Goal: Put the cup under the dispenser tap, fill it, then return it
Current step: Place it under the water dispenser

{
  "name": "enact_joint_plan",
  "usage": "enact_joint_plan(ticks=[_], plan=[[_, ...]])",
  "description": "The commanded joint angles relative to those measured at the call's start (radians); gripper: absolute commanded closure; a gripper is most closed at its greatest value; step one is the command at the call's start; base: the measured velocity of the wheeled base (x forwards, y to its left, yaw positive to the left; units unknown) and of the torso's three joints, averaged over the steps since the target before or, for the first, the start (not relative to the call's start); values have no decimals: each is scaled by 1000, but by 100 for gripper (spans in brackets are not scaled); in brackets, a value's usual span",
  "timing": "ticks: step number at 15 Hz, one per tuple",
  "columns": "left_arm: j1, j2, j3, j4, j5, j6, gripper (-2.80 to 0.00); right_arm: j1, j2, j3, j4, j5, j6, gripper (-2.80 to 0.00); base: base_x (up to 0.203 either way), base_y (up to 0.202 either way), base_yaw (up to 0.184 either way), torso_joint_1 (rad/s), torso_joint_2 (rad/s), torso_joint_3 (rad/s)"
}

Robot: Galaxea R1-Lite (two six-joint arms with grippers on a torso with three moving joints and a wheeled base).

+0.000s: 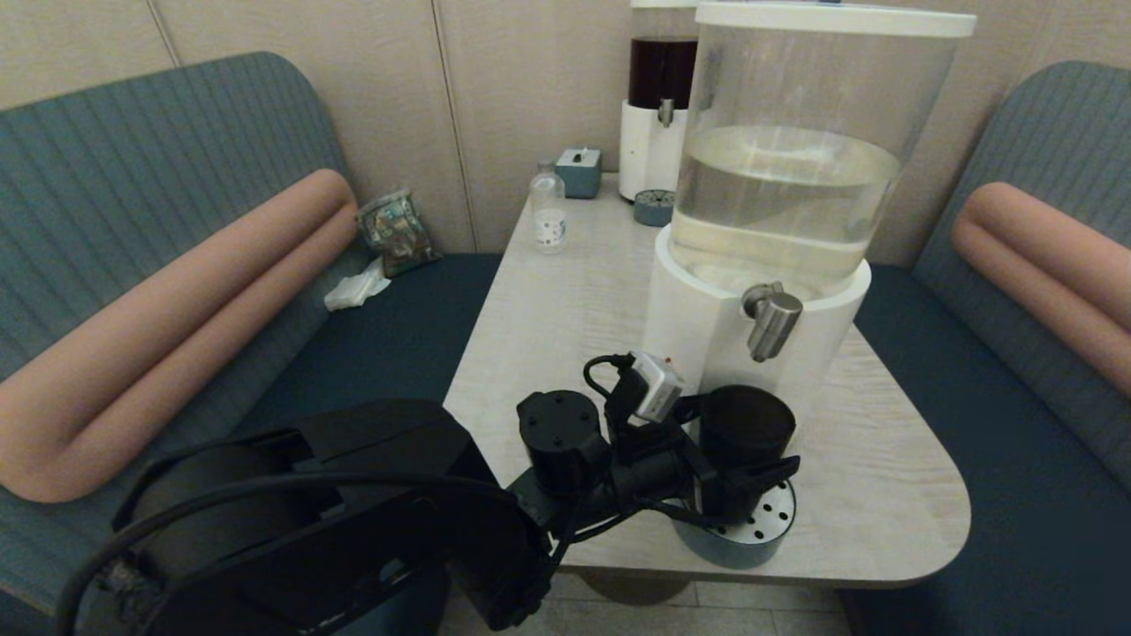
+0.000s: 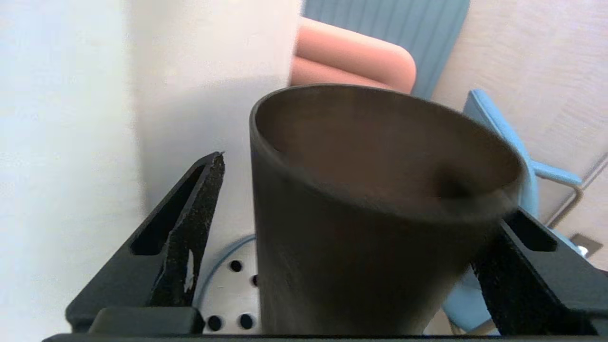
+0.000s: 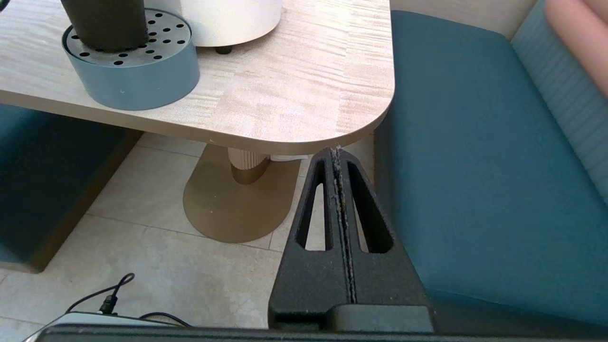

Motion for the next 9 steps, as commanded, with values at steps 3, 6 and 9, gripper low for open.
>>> enact_joint_plan(ticks=[3, 6, 9], plan=[[-18, -6, 14, -8, -2, 0, -280, 0, -2, 0, 0, 1, -1, 0, 0, 0, 0, 0, 0, 0], [-23, -22, 53, -8, 8, 0, -280, 0, -2, 0, 0, 1, -1, 0, 0, 0, 0, 0, 0, 0], [-24, -43, 110, -8, 13, 1, -280, 0, -2, 0, 0, 1, -1, 0, 0, 0, 0, 0, 0, 0]])
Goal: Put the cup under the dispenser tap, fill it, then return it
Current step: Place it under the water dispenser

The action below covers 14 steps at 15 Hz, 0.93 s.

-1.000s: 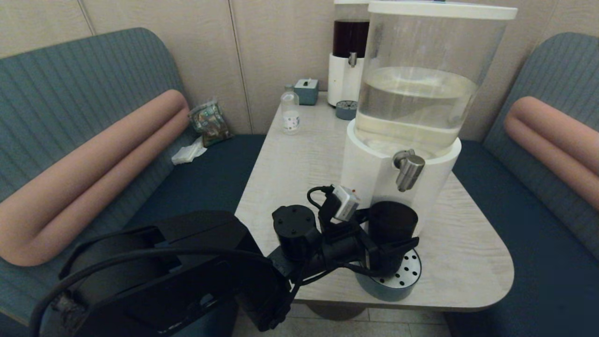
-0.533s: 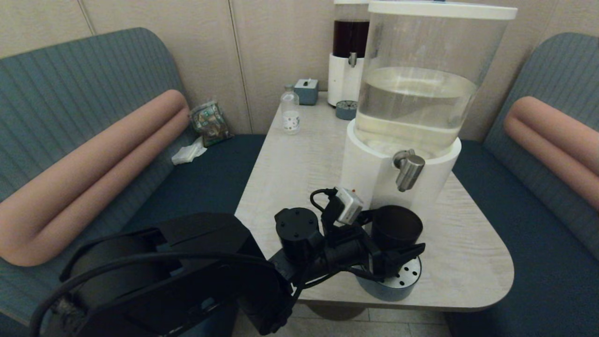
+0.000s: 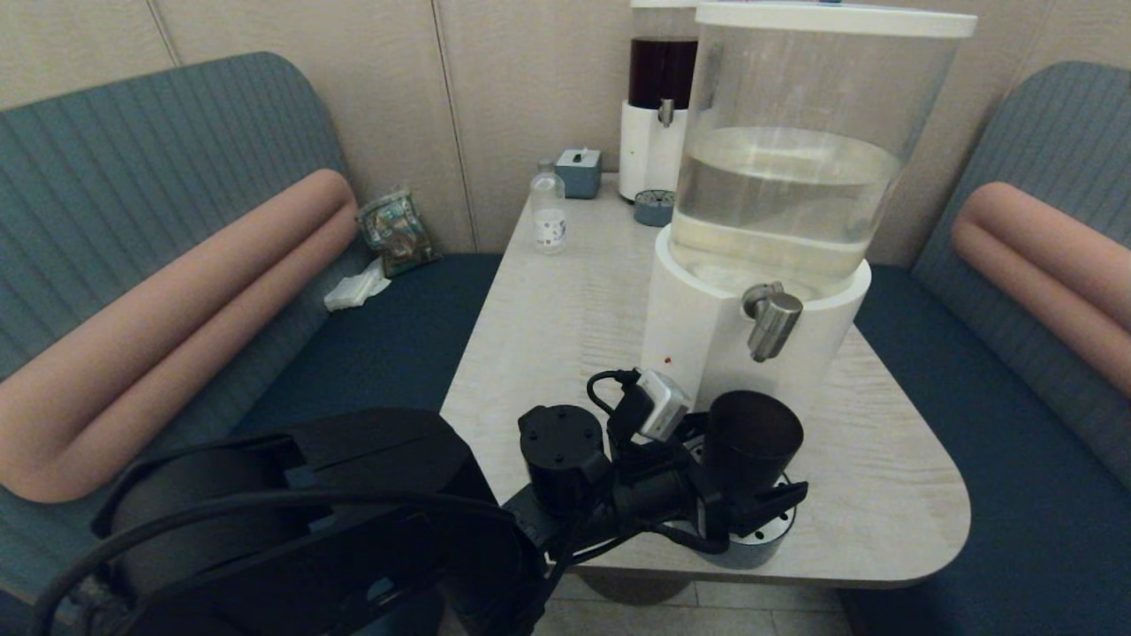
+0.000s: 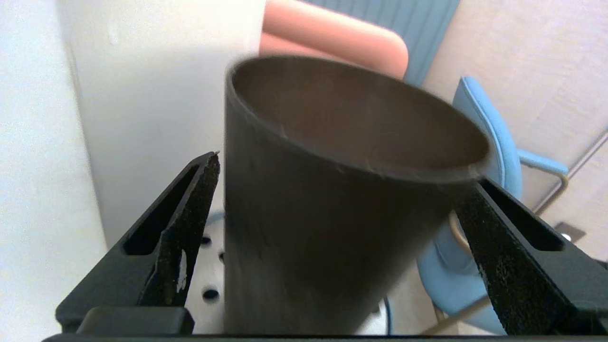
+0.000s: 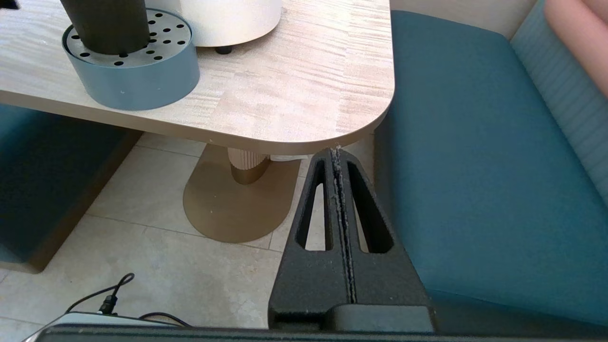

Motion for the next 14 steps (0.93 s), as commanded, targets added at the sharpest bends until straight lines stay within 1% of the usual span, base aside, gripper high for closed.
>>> enact_joint_plan(ticks=[1, 10, 14], plan=[[1, -26, 51, -7, -2, -1, -280, 0, -2, 0, 0, 1, -1, 0, 0, 0, 0, 0, 0, 0], [1, -130, 195, -7, -3, 4, -280, 0, -2, 0, 0, 1, -1, 0, 0, 0, 0, 0, 0, 0], [1, -199, 278, -7, -5, 4, -280, 0, -2, 0, 0, 1, -1, 0, 0, 0, 0, 0, 0, 0]])
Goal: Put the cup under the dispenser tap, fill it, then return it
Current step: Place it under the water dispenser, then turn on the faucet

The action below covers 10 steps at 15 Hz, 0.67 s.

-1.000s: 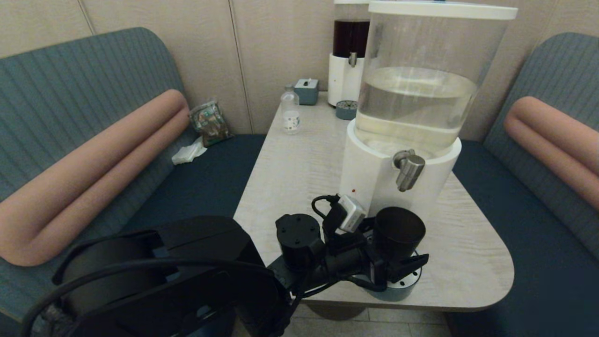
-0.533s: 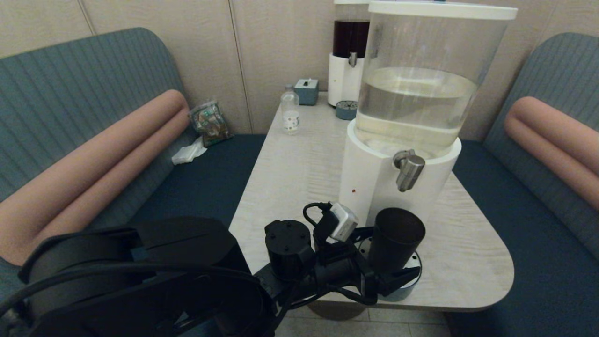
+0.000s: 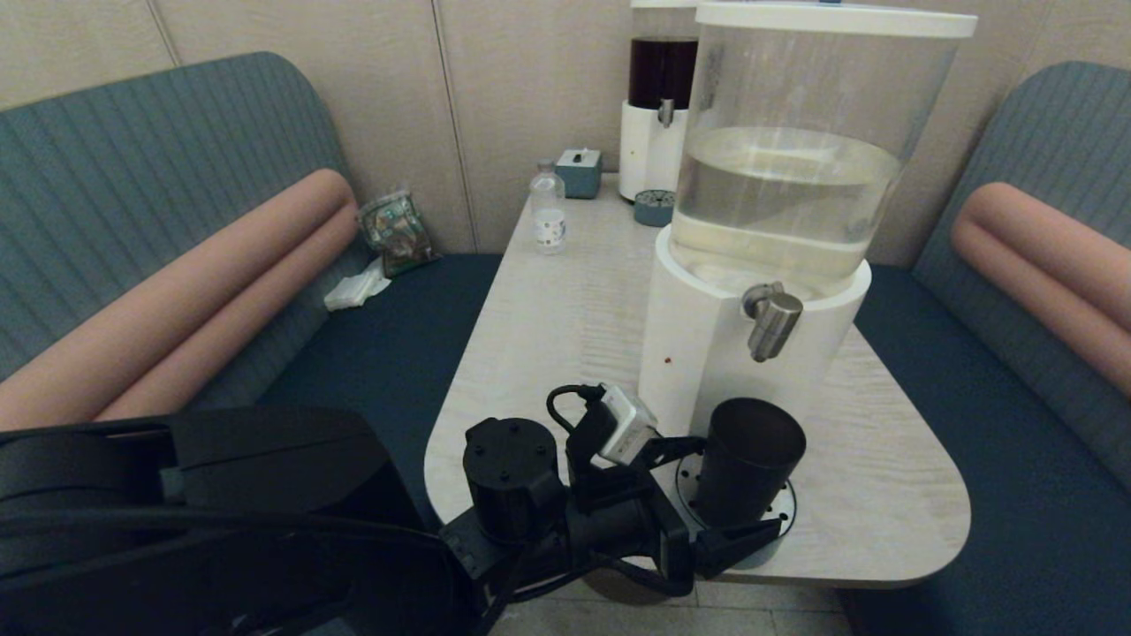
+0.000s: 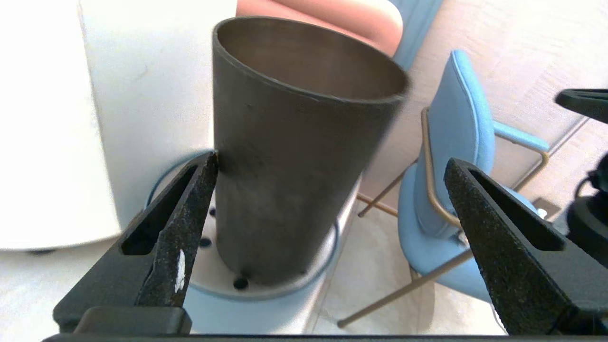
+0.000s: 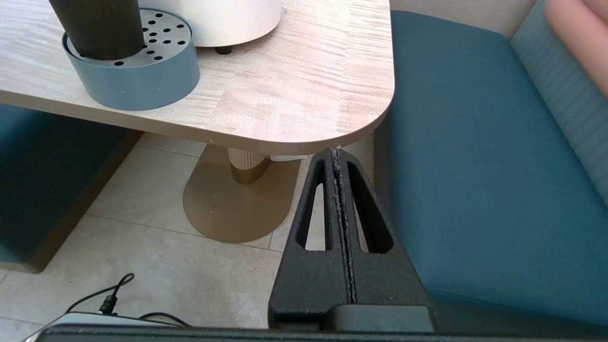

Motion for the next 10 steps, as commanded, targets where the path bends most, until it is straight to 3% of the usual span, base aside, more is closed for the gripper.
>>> enact_joint_plan(ticks=[1, 6, 7, 8, 10], plan=[[0, -60, 57, -9, -3, -1, -280, -1, -2, 0, 1, 0, -1, 0, 0, 0, 0, 0, 0, 0], [1, -279, 283, -9, -1, -2, -280, 0, -2, 0, 1, 0, -1, 0, 0, 0, 0, 0, 0, 0], [3, -349, 341, -9, 0, -4, -180, 0, -2, 0, 1, 0, -1, 0, 0, 0, 0, 0, 0, 0], [5, -439, 383, -9, 6, -14, 0, 0, -2, 0, 1, 0, -1, 0, 0, 0, 0, 0, 0, 0], [9, -635, 445, -9, 79, -42, 0, 0, -2, 0, 1, 0, -1, 0, 0, 0, 0, 0, 0, 0]])
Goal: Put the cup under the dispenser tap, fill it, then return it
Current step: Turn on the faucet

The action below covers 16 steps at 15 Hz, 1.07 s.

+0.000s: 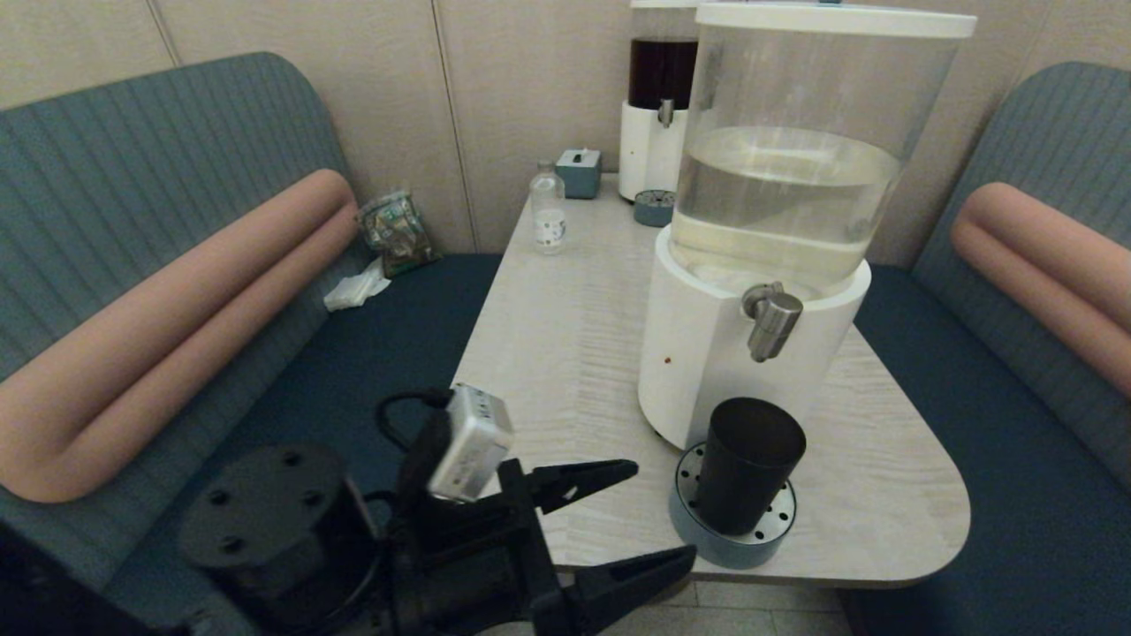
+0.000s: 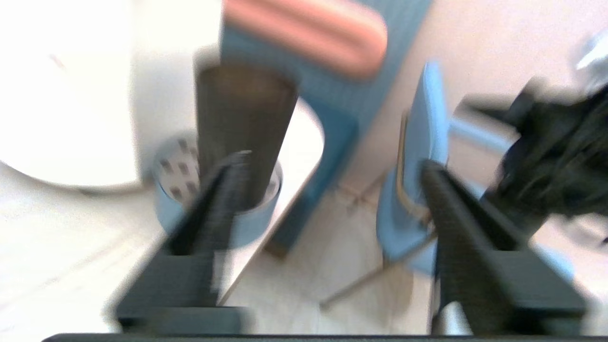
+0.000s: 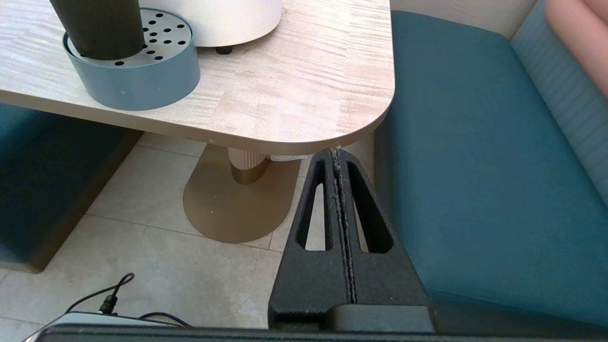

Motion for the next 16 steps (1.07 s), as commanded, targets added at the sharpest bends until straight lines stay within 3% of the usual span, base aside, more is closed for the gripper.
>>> enact_joint_plan(ticks=[1, 3, 7, 10, 12, 14, 16], plan=[[7, -285, 71, -7, 89, -17, 0, 0, -2, 0, 0, 1, -1, 0, 0, 0, 0, 0, 0, 0], [61, -489, 122, 1, 200, -44, 0, 0, -2, 0, 0, 1, -1, 0, 0, 0, 0, 0, 0, 0], [440, -871, 187, 52, 290, -78, 0, 0, -2, 0, 0, 1, -1, 0, 0, 0, 0, 0, 0, 0], [621, -1172, 214, 202, 308, -81, 0, 0, -2, 0, 0, 1, -1, 0, 0, 0, 0, 0, 0, 0], [684, -1397, 243, 396, 290, -81, 0, 0, -2, 0, 0, 1, -1, 0, 0, 0, 0, 0, 0, 0], [738, -1609, 268, 713, 268, -54, 0, 0, -2, -2, 0, 1, -1, 0, 0, 0, 0, 0, 0, 0], [769, -1720, 301, 1106, 292, 65, 0, 0, -2, 0, 0, 1, -1, 0, 0, 0, 0, 0, 0, 0]])
